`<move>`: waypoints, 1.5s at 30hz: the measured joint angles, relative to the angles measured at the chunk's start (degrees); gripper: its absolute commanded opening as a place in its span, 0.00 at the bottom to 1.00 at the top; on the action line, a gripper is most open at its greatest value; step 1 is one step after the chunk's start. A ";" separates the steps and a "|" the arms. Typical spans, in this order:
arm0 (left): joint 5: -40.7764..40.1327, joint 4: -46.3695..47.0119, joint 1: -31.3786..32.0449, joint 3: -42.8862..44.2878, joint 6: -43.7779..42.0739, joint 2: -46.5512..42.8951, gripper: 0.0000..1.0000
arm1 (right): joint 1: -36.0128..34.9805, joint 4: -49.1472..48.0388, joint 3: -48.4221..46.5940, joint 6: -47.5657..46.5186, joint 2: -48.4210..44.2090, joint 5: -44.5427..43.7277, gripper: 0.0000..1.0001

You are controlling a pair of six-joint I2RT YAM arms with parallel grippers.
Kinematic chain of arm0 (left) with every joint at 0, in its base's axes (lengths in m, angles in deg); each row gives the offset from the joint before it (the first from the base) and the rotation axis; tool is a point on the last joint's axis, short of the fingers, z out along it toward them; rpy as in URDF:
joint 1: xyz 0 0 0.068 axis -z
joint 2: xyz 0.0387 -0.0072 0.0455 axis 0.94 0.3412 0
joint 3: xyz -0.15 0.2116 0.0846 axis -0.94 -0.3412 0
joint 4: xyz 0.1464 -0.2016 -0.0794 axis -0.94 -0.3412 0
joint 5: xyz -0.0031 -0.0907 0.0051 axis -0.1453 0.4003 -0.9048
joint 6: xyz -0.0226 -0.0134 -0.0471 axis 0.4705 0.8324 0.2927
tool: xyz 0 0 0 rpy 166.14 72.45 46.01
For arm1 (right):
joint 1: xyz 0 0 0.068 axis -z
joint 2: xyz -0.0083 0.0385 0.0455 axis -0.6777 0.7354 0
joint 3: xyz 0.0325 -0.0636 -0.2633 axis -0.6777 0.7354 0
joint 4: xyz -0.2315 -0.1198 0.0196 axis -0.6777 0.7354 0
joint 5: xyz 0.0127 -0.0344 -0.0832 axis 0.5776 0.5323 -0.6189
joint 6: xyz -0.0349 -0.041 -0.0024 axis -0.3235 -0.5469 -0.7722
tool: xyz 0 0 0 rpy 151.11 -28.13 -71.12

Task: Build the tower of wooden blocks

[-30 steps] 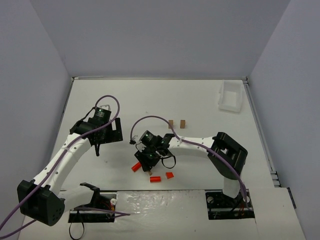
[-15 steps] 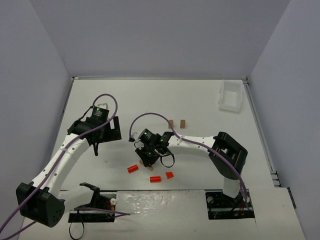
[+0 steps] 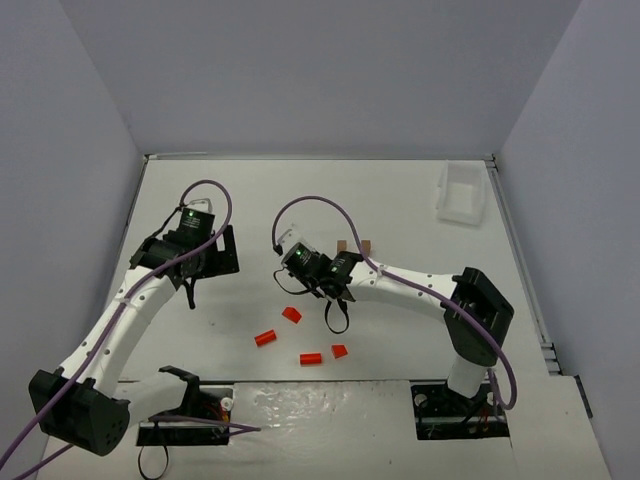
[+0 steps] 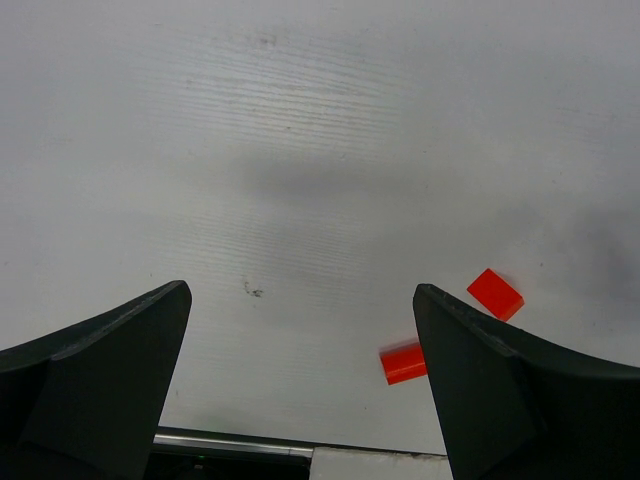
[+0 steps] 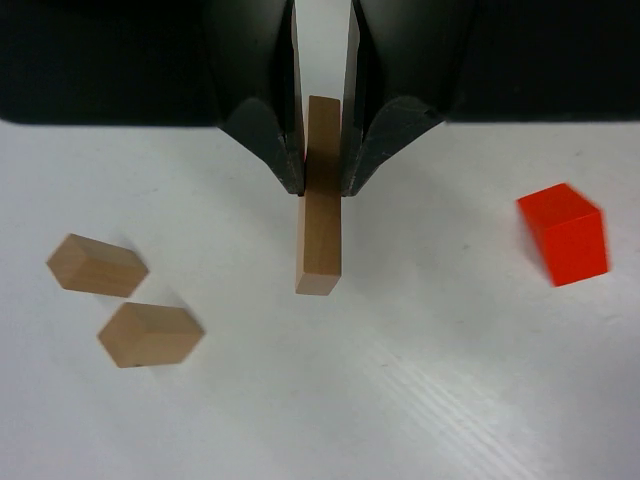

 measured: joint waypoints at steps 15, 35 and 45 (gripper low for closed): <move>-1.77 0.85 0.00 -0.35 -0.06 0.00 0.92 | 0.54 -3.48 1.84 -0.66 11.18 -9.79 0.19; -2.03 1.41 0.00 -0.57 -1.44 0.63 0.92 | 8.08 -4.93 5.75 -1.66 2.34 12.36 0.52; -1.16 1.74 0.00 -0.57 -2.75 0.87 0.92 | 13.17 -2.90 4.07 -5.97 1.83 21.43 0.58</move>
